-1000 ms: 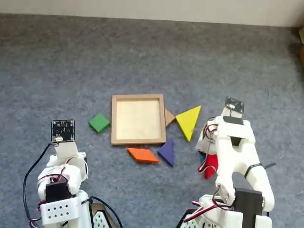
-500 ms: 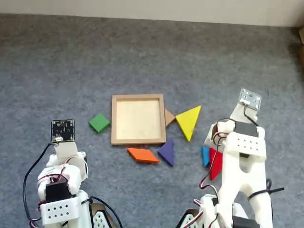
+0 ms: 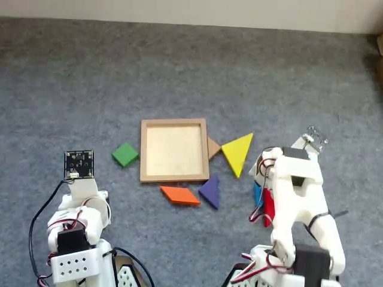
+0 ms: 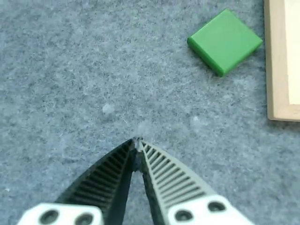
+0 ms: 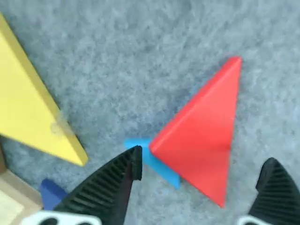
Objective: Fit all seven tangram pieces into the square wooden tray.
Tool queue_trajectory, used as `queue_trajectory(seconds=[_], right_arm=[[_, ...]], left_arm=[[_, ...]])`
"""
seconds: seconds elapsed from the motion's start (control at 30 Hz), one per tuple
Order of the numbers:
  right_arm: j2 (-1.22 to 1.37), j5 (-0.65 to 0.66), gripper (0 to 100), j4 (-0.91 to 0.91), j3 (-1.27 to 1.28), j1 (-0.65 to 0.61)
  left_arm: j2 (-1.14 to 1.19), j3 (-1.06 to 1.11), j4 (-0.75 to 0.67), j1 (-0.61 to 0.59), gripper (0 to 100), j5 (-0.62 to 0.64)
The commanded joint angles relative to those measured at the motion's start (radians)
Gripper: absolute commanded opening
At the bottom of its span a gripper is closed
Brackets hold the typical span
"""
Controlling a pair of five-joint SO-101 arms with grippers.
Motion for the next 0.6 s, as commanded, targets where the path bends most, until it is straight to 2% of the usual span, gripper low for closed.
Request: queue_trajectory(seconds=[0.0,0.2,0.4,0.57], right_arm=[[0.081,-0.021,37.4,-0.148,-0.013,-0.013],[0.205,-0.012,37.2,-0.159,-0.021,0.010],[0.251,0.097,37.2,-0.162,-0.076,0.094],[0.308,0.138,37.2,-0.163,-0.113,0.104]], left_arm=[[-0.013,-0.016,-0.017,-0.013,1,-0.003],[-0.013,-0.016,-0.017,-0.013,1,-0.003],[-0.013,-0.016,-0.017,-0.013,1,-0.003],[-0.013,-0.016,-0.017,-0.013,1,-0.003]])
